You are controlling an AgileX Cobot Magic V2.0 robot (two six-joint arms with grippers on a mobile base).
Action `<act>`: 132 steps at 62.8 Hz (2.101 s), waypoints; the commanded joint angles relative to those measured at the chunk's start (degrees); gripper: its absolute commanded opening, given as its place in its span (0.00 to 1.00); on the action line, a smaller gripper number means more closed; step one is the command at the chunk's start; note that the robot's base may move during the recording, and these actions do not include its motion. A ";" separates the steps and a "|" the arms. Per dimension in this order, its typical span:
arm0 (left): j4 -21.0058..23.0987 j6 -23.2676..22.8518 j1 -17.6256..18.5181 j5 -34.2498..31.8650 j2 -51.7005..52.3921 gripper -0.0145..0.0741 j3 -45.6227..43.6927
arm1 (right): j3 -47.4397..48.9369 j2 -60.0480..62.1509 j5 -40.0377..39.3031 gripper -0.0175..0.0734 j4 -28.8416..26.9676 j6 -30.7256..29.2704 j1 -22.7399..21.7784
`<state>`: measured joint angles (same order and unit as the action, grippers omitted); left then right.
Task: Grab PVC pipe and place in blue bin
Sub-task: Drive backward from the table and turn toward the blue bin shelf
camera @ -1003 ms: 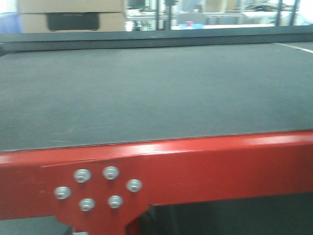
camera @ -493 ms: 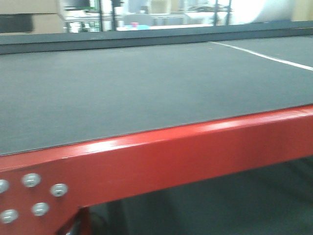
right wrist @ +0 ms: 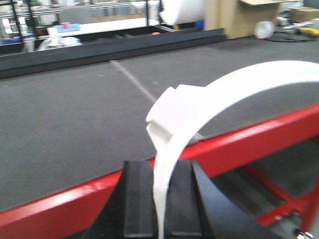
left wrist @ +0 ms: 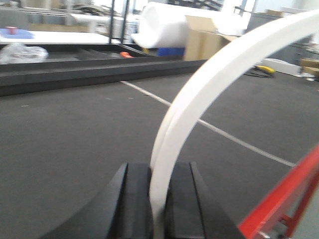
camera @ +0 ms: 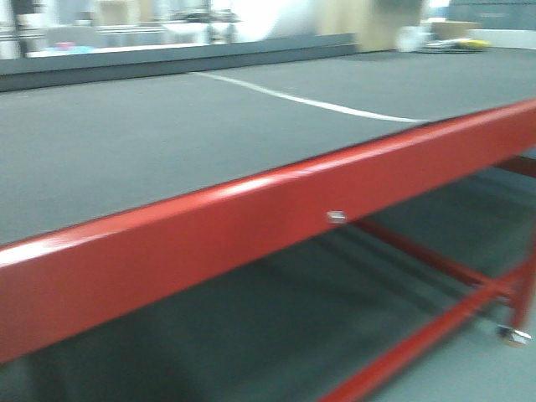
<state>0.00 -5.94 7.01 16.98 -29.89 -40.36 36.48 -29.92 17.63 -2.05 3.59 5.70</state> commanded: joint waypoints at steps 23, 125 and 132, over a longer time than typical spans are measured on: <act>-0.31 -0.22 -0.04 -1.78 0.40 0.04 0.02 | -0.01 0.29 -1.82 0.01 0.42 -0.25 0.08; -0.31 -0.22 -0.04 -1.78 0.40 0.04 0.02 | -0.01 0.29 -1.82 0.01 0.42 -0.25 0.08; -0.31 -0.22 -0.04 -1.78 0.40 0.04 0.02 | -0.01 0.29 -1.82 0.01 0.42 -0.25 0.08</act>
<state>0.00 -5.96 7.01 16.98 -29.89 -40.36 36.48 -29.92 17.63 -2.05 3.59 5.70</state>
